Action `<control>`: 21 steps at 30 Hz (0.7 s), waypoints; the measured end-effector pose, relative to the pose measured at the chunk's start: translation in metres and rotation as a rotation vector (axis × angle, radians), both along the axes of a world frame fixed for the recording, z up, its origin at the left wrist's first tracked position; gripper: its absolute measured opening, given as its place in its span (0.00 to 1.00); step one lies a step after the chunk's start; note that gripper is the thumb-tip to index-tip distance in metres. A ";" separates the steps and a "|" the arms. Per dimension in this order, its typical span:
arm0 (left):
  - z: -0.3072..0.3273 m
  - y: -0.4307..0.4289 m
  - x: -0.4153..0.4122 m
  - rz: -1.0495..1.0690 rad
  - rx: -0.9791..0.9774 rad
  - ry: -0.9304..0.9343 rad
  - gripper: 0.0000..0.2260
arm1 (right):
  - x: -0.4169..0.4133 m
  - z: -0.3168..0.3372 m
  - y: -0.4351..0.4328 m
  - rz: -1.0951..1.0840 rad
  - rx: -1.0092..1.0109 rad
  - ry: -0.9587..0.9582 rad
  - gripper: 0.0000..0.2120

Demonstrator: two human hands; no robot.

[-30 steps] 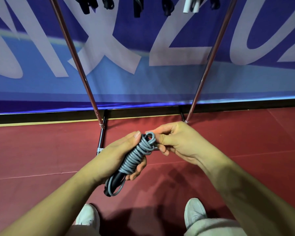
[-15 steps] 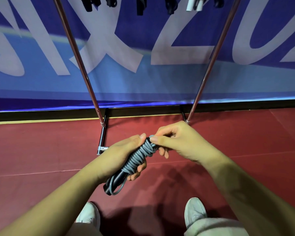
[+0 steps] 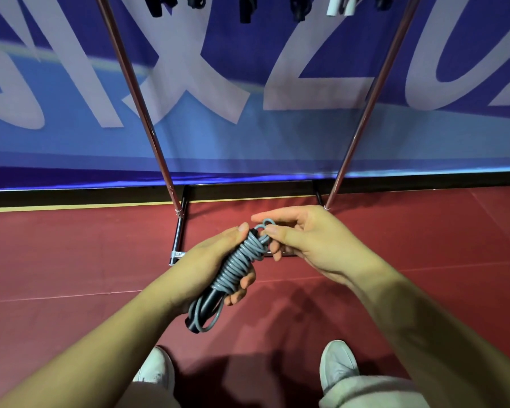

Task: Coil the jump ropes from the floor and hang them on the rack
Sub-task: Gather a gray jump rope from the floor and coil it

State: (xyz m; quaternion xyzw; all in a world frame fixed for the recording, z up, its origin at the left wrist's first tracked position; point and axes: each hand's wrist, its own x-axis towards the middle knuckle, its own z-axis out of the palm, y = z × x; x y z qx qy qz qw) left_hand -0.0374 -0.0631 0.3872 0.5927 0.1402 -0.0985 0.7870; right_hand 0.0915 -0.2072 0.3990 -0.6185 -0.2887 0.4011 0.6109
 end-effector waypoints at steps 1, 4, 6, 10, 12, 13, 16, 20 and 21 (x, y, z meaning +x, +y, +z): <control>0.000 -0.001 0.000 0.007 -0.024 0.004 0.22 | -0.001 -0.001 0.000 0.016 0.007 0.023 0.12; -0.002 -0.004 0.000 0.030 -0.054 0.023 0.21 | 0.000 -0.004 0.000 -0.001 0.032 0.099 0.13; -0.004 -0.003 0.000 0.030 0.011 0.031 0.21 | 0.002 -0.005 -0.001 -0.053 0.032 0.127 0.12; -0.005 0.002 0.000 0.038 0.092 0.044 0.24 | 0.000 -0.006 -0.003 -0.100 -0.015 0.063 0.05; -0.004 0.003 -0.001 0.051 0.098 0.026 0.24 | 0.000 -0.004 -0.003 -0.110 -0.021 0.090 0.05; -0.003 0.002 0.000 0.059 0.085 0.019 0.23 | 0.001 -0.002 -0.004 -0.105 -0.025 0.110 0.05; -0.002 0.000 0.000 0.078 0.052 0.025 0.21 | 0.006 0.002 -0.006 -0.047 -0.073 0.097 0.04; -0.002 0.000 -0.001 0.044 0.157 0.046 0.25 | 0.006 0.005 -0.008 0.046 -0.161 -0.063 0.04; -0.002 0.000 -0.002 0.046 0.191 0.056 0.24 | 0.006 0.006 -0.008 0.059 -0.164 -0.075 0.03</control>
